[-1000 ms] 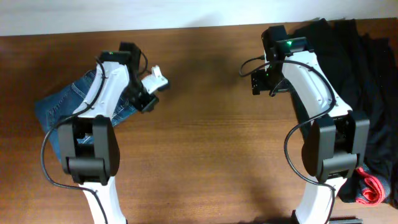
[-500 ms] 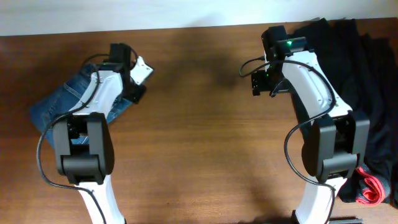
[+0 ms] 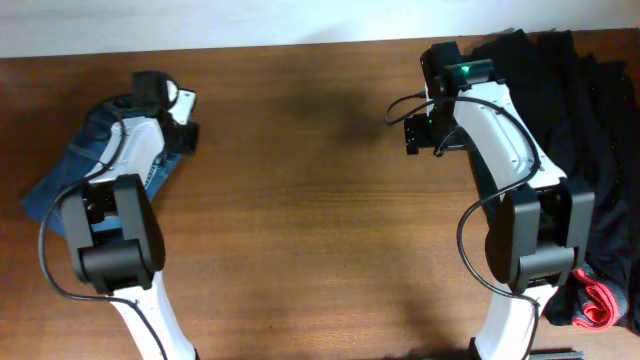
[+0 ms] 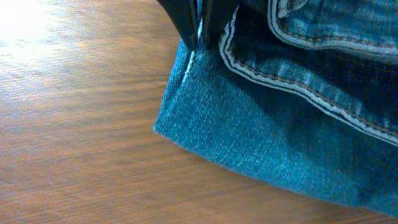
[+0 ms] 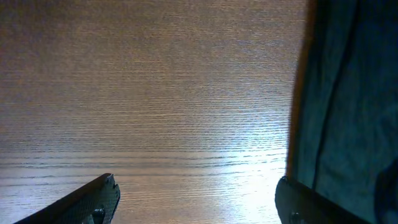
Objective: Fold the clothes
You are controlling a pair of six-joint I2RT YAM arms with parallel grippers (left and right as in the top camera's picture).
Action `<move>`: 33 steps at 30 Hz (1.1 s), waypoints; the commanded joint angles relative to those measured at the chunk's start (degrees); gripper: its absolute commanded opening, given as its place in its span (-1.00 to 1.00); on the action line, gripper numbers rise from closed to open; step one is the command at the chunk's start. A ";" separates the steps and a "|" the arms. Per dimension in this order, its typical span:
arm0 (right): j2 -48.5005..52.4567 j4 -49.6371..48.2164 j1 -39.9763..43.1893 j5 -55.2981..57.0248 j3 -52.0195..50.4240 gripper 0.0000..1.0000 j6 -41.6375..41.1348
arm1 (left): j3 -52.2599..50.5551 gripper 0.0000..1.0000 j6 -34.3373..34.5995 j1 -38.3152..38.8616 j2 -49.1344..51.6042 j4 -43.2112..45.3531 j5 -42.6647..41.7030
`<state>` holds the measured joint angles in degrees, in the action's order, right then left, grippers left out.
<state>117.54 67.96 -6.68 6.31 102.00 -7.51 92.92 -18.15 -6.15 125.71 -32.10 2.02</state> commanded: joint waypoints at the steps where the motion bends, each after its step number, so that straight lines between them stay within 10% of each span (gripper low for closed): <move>1: -0.92 0.20 0.33 -0.15 -0.11 0.71 -0.02 | -0.22 -0.90 2.71 -2.36 0.87 1.62 2.56; 33: -0.92 0.22 0.33 -1.81 -0.11 0.72 -0.02 | 1.95 -0.86 5.31 -8.55 0.83 9.77 5.33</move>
<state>117.54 68.01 -6.68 4.91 102.00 -7.51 93.54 -13.65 -13.61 125.95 -23.18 4.99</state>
